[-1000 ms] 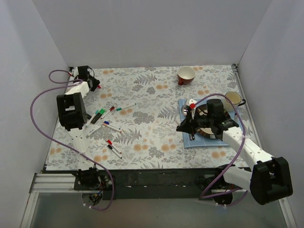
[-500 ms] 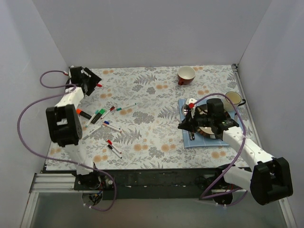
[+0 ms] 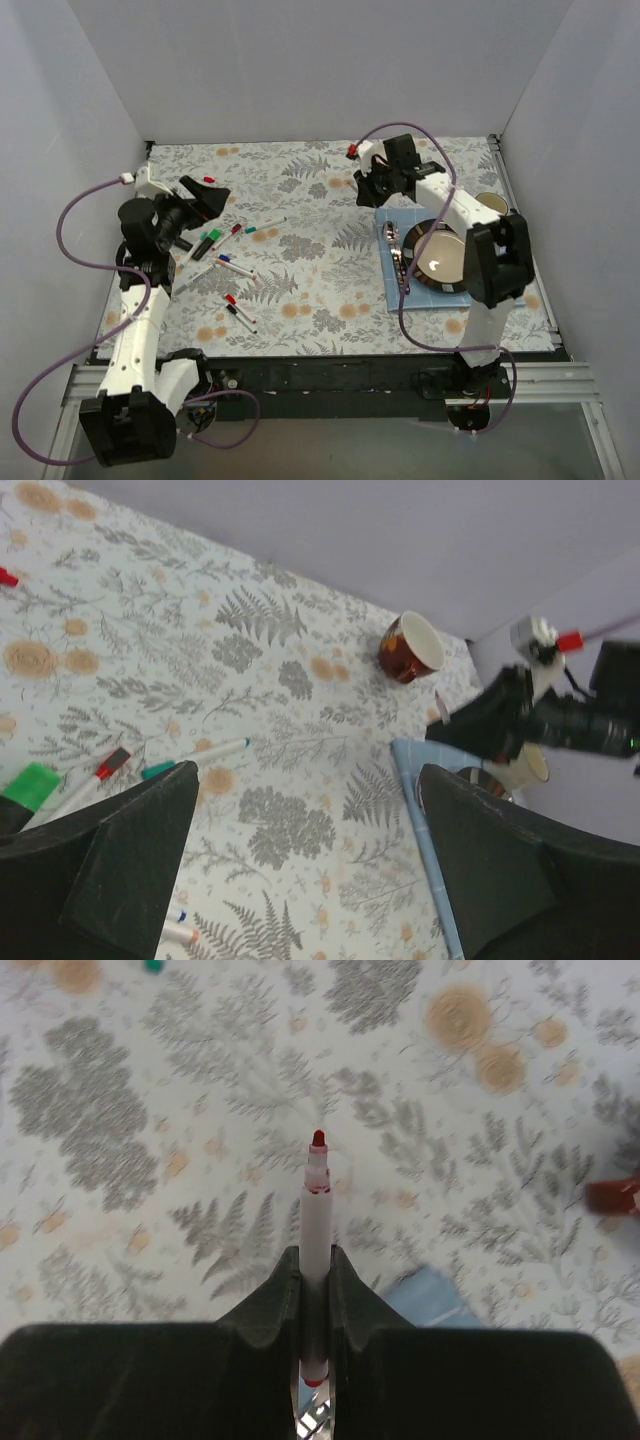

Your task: Open the pen caps

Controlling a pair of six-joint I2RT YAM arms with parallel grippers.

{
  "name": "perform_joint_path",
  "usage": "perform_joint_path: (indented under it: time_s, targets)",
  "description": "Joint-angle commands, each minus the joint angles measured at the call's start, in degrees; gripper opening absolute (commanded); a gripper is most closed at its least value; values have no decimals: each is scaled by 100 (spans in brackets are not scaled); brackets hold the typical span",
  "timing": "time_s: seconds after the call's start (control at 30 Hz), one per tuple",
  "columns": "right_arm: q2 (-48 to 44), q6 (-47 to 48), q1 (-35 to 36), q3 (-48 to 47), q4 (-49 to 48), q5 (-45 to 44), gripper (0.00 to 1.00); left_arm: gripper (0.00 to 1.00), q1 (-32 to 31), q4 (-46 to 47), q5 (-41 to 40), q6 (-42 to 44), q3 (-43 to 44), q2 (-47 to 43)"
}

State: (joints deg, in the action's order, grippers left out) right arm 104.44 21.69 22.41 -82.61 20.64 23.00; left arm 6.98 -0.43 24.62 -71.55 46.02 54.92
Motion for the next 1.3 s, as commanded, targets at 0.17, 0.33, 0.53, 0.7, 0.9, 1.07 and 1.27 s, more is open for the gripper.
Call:
perform_joint_path:
  time_s: [0.17, 0.33, 0.53, 0.7, 0.9, 1.07, 1.27]
  targets:
    - [3456, -517, 44, -4683, 1688, -1350, 15, 94, -180, -300, -90, 695, -1122, -904]
    - [3776, -552, 44, -4853, 1399, -1746, 22, 95, -180, -177, 51, 590, -1139, -842]
    - [3820, -552, 53, -4712, 1346, -1756, 27, 95, -180, -98, 148, 528, -1183, -904]
    - [3785, -552, 44, -4633, 1372, -1659, 45, 96, -180, -168, 139, 545, -1218, -790]
    - [3136, -439, 70, -4370, 1390, -1220, 47, 96, -180, -195, 236, 502, -1165, -465]
    - [1750, -227, 131, -3292, 1214, -298, 50, 96, -223, -396, 122, 396, -1104, -9]
    - [-42, 98, 158, -1621, 1012, 931, 52, 95, -1188, -1152, -1511, -7, -849, 361]
